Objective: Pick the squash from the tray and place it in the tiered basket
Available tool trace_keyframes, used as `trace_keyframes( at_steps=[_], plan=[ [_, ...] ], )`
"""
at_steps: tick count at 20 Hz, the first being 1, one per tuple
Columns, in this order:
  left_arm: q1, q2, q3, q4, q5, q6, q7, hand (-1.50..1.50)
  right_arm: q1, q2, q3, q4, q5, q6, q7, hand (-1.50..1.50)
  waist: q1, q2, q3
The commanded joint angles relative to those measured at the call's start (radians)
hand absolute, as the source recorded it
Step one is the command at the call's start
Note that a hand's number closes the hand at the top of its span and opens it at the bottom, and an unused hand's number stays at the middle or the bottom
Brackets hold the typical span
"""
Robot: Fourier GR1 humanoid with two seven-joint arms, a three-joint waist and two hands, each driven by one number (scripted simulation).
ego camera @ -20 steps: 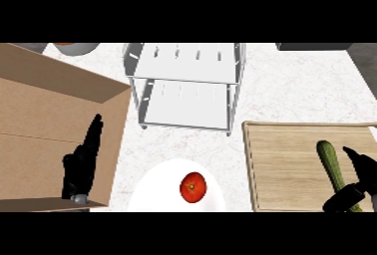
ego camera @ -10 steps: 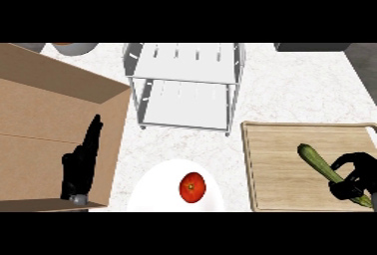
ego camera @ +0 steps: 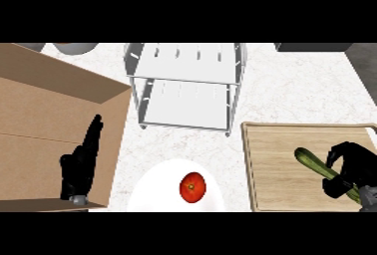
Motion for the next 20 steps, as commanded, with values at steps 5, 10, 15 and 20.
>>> trace_keyframes(
  at_steps=[5, 10, 15, 20],
  plan=[
    [0.04, -0.014, -0.014, 0.062, 0.005, -0.011, 0.026, 0.0, -0.209, 0.083, 0.189, -0.064, 0.058, 0.076, -0.213, 1.5, 0.043, 0.02, -0.001],
    [0.04, -0.027, 0.013, 0.114, -0.005, 0.036, -0.013, 0.0, -0.199, 0.182, 0.105, -0.251, -0.041, 0.025, -0.15, 1.5, -0.008, 0.013, -0.002],
    [0.043, 0.001, 0.022, 0.058, 0.018, 0.004, 0.052, 0.0, -0.24, 0.169, -0.045, -0.532, -0.158, 0.046, -0.023, 1.5, -0.024, 0.005, -0.002],
    [0.063, 0.0, 0.022, 0.067, 0.021, 0.003, 0.0, 0.0, -0.335, 0.079, -0.117, -0.723, -0.157, 0.129, 0.057, 1.5, -0.016, 0.007, -0.002]
  ],
)
